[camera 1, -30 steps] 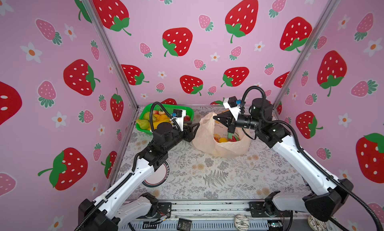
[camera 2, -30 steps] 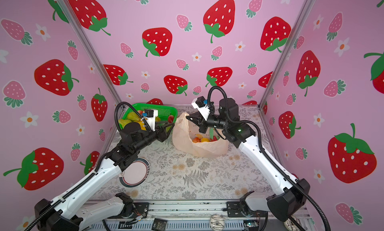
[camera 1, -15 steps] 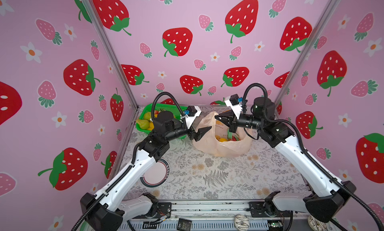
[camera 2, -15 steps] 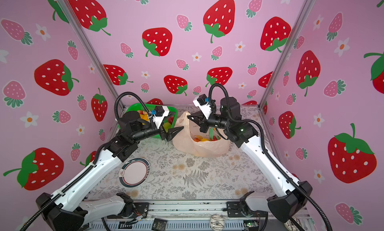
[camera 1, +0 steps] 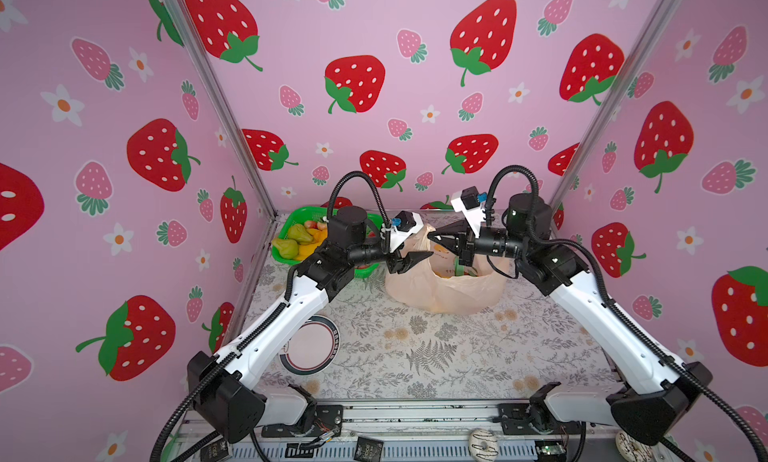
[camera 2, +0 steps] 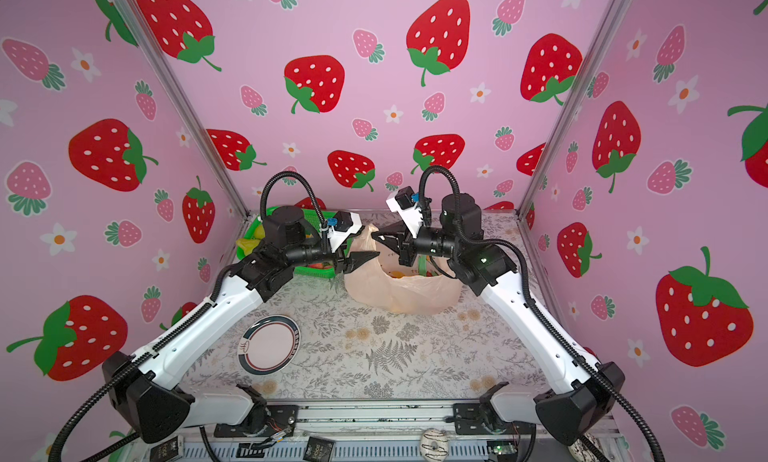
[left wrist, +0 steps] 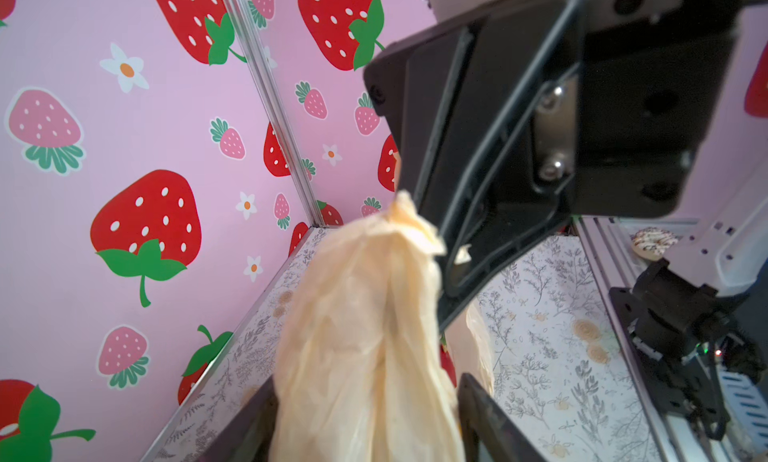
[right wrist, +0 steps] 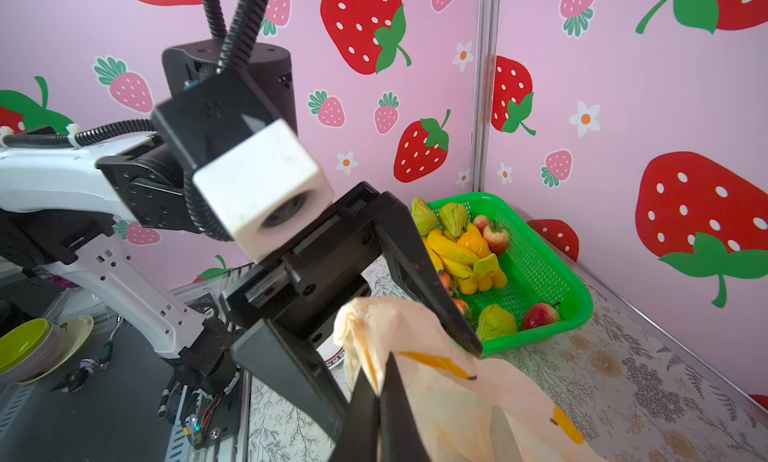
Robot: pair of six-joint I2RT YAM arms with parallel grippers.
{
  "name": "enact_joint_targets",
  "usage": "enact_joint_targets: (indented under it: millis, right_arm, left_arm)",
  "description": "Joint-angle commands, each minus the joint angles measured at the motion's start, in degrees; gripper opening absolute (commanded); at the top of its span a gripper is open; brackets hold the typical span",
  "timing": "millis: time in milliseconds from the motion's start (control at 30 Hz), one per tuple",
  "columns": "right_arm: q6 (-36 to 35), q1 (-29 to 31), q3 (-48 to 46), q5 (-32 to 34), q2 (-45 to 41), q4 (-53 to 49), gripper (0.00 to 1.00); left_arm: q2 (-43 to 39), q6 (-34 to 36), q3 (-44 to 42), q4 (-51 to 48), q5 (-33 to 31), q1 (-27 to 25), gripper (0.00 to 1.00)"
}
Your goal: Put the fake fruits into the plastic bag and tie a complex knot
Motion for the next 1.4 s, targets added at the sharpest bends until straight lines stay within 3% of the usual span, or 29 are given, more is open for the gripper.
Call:
enact_joint_targets:
  millis: [0, 67, 133, 300, 367, 533, 700, 800, 1033, 1233, 1367]
  right_arm:
    - [1.78, 0.00, -0.12, 0.71, 0.03, 3.40, 0.00]
    - [3.53, -0.05, 0.05, 3.50, 0.49, 4.35, 0.00]
    - [4.54, -0.02, 0.31, 7.54, 1.11, 4.39, 0.03]
    - [3.90, -0.08, -3.22, 22.63, -2.14, 5.42, 0.38]
    - [2.79, -0.12, -7.88, 27.49, -5.78, 9.17, 0.46]
    - [0.15, 0.37, -22.13, 22.51, -13.07, 22.31, 0.57]
    - [-3.54, 3.49, -30.67, 21.65, -14.16, 29.41, 0.87]
    - [-3.69, 4.83, -34.87, 20.12, -12.97, 37.14, 0.98]
    - [-5.15, 7.90, -36.73, 20.23, -6.77, 48.12, 1.00]
    - [-7.54, 8.45, -36.74, 22.51, -4.67, 51.57, 1.00]
    - [-7.63, 8.54, -35.72, 20.37, -1.72, 52.09, 1.00]
  left_arm:
    - [-0.11, -2.55, 0.93, 3.43, 2.87, -0.57, 0.50]
    - [-0.52, -6.16, -0.71, 5.84, 2.93, -0.56, 0.32]
    - [-1.23, -12.29, -3.22, 10.61, 2.30, -0.55, 0.27]
    - [-1.91, -29.23, -7.64, 19.10, -2.53, -0.74, 0.09]
    - [-1.91, -35.34, -8.35, 19.30, -6.25, -0.75, 0.00]
    - [-2.91, -48.60, -12.49, 23.09, -10.82, -0.98, 0.00]
    - [-4.82, -53.36, -14.96, 24.07, -12.94, -1.62, 0.00]
    - [-5.64, -54.62, -15.86, 24.02, -13.78, -1.97, 0.00]
    - [-6.45, -56.46, -16.09, 22.84, -14.13, -2.26, 0.00]
    - [-6.74, -56.17, -15.81, 21.83, -14.14, -2.24, 0.00]
    - [-6.68, -56.67, -15.62, 22.00, -14.24, -2.33, 0.00]
